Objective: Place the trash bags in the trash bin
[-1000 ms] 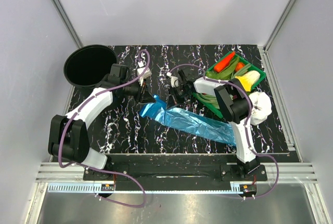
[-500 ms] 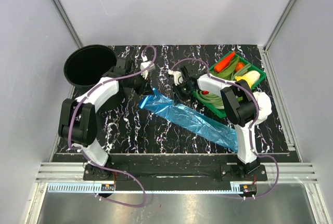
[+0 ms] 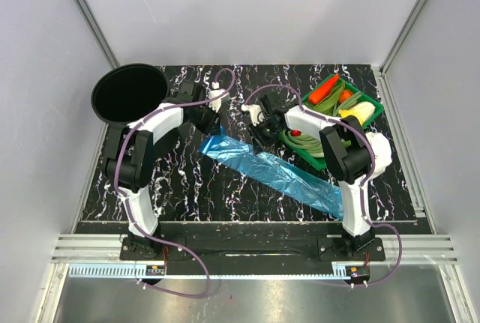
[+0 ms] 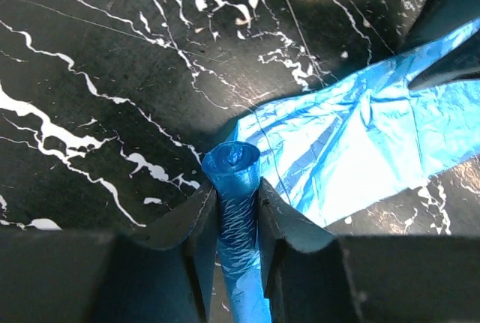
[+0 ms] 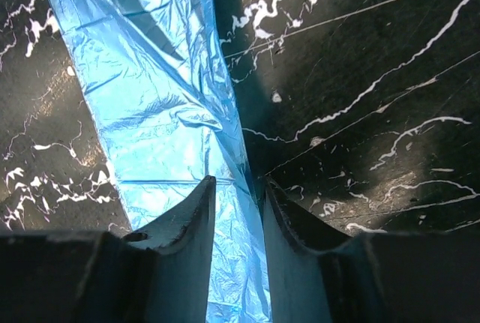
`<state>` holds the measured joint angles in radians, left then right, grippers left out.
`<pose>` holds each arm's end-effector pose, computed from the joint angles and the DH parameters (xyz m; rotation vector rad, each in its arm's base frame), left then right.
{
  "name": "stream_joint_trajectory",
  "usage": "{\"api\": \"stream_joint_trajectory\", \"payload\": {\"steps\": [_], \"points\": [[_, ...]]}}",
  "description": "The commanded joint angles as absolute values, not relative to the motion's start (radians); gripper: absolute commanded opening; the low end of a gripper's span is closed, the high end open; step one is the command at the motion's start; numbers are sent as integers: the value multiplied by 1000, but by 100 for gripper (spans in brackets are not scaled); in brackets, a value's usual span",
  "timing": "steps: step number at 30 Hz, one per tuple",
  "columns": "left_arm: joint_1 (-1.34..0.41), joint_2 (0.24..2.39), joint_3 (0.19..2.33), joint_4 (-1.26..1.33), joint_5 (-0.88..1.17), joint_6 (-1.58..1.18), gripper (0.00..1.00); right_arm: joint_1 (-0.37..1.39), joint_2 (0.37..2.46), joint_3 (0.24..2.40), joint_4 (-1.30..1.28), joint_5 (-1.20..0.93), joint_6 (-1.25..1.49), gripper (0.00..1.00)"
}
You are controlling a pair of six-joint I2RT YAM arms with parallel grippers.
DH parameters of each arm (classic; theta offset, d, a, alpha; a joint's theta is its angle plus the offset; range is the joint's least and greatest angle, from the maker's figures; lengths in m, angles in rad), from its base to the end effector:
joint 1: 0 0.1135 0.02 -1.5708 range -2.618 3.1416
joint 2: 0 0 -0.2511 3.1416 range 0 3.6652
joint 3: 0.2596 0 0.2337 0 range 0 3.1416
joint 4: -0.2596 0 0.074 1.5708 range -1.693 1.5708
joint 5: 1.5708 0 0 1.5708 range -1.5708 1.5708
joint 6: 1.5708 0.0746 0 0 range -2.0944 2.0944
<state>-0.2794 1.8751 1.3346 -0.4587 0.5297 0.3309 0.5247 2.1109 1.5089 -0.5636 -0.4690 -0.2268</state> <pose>0.3689 -0.1451 0.1719 0.9354 2.3104 -0.6549 0.3506 0.2419 0.1212 -1.1233 2.4834 0.7261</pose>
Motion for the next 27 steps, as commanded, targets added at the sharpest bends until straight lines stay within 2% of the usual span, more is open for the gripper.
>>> {"api": "stream_joint_trajectory", "payload": {"steps": [1, 4, 13, 18, 20, 27], "points": [[-288, 1893, 1401, -459, 446, 322, 35, 537, 2053, 1493, -641, -456, -267, 38], [-302, 1884, 1384, -448, 420, 331, 48, 538, 2013, 1479, -646, -472, -273, 42], [-311, 1798, 1359, -448, 351, 380, 62, 555, 1893, 1427, -676, -505, -316, 43], [-316, 1701, 1332, -547, 400, 581, 75, 561, 1893, 1376, -701, -546, -363, 44], [-316, 1697, 1330, -595, 371, 642, 79, 561, 1899, 1356, -695, -523, -385, 48], [-314, 1746, 1327, -675, 344, 591, 84, 561, 1882, 1319, -669, -499, -400, 50]]}}
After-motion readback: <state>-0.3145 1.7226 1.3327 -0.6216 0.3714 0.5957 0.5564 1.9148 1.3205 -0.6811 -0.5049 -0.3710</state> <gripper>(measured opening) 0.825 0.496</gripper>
